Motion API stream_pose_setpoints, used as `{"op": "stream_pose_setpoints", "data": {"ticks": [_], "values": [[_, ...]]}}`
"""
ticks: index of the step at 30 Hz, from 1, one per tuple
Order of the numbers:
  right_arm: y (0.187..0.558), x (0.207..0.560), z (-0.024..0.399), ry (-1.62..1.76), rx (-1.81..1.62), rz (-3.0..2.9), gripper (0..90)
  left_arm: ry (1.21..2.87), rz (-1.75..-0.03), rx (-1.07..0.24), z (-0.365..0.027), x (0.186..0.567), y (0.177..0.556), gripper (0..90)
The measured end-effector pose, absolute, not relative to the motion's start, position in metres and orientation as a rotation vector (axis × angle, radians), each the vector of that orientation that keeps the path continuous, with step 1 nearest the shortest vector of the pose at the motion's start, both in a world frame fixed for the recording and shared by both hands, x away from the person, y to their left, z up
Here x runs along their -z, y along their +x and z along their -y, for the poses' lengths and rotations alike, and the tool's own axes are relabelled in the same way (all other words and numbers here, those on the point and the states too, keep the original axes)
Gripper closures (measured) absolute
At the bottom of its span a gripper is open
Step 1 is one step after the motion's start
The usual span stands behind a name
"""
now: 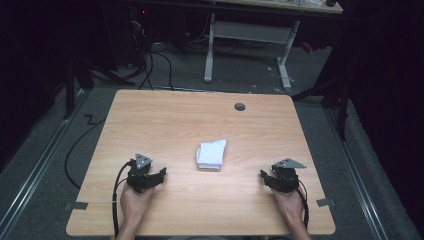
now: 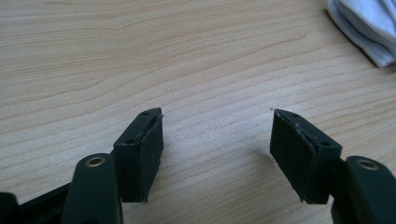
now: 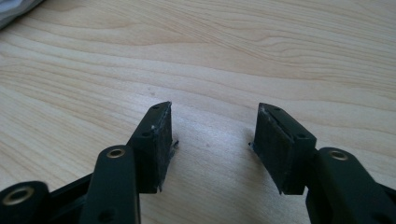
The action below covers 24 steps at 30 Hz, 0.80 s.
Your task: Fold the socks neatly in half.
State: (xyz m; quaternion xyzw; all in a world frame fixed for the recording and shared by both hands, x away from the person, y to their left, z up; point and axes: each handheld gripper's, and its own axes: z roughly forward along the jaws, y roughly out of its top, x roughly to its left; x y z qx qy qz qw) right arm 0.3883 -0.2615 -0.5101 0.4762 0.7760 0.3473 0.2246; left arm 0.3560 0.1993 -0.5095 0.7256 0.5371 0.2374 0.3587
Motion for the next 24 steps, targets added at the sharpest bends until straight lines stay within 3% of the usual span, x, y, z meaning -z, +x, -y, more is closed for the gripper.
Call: {"op": "stream_pose_setpoints", "data": {"ticks": [5, 24], "values": [[0.3885, 0.5118, 0.2646, 1.323, -0.965, -2.125, 40.4, 1.899, -1.378, -0.633, -0.1960, 0.5099, 0.3554, 32.5], [0.3884, 0.5119, 0.2645, 1.324, -0.964, -2.126, 39.2, 1.930, -1.366, -0.646, -0.1932, 0.5103, 0.3542, 28.3]]}}
